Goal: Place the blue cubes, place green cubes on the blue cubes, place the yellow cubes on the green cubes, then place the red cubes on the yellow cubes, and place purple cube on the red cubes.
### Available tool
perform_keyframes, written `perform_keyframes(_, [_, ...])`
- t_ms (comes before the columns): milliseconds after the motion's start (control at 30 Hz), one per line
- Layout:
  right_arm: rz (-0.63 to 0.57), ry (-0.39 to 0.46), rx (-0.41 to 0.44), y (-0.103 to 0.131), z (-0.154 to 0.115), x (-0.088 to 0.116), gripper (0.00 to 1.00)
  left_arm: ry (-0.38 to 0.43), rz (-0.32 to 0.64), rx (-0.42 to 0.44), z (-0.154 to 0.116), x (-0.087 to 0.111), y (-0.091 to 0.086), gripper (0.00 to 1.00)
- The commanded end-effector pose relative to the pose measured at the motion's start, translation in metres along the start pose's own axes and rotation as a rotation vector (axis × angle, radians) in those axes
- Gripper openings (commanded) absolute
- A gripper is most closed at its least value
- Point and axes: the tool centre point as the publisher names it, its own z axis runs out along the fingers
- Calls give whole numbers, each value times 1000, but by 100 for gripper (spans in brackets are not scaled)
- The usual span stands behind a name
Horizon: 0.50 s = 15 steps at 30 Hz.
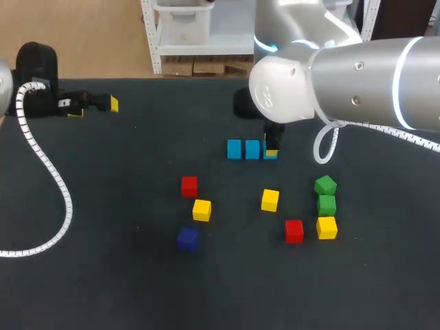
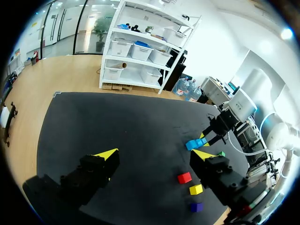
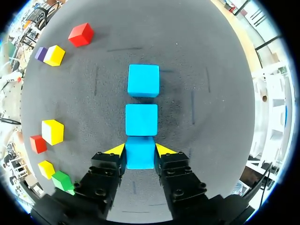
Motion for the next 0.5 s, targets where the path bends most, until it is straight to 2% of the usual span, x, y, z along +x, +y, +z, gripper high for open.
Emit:
perform_keyframes(33, [2,-2,3,1,1,2,0,-6,2,11,0,1,2,100])
perform_keyframes(233, [1,0,2,1,1,2,0,-6,2,11,0,1,2,100])
perform_keyframes(367, [-4,3,11,2,2,2,9,-6,2,11,0,1,2,100])
perform_keyframes(433, [-2,2,11,2,2,2,32,-6,2,11,0,1,2,100])
perform_keyframes(500, [-2,2,11,2,2,2,40,-6,2,11,0,1,2,100])
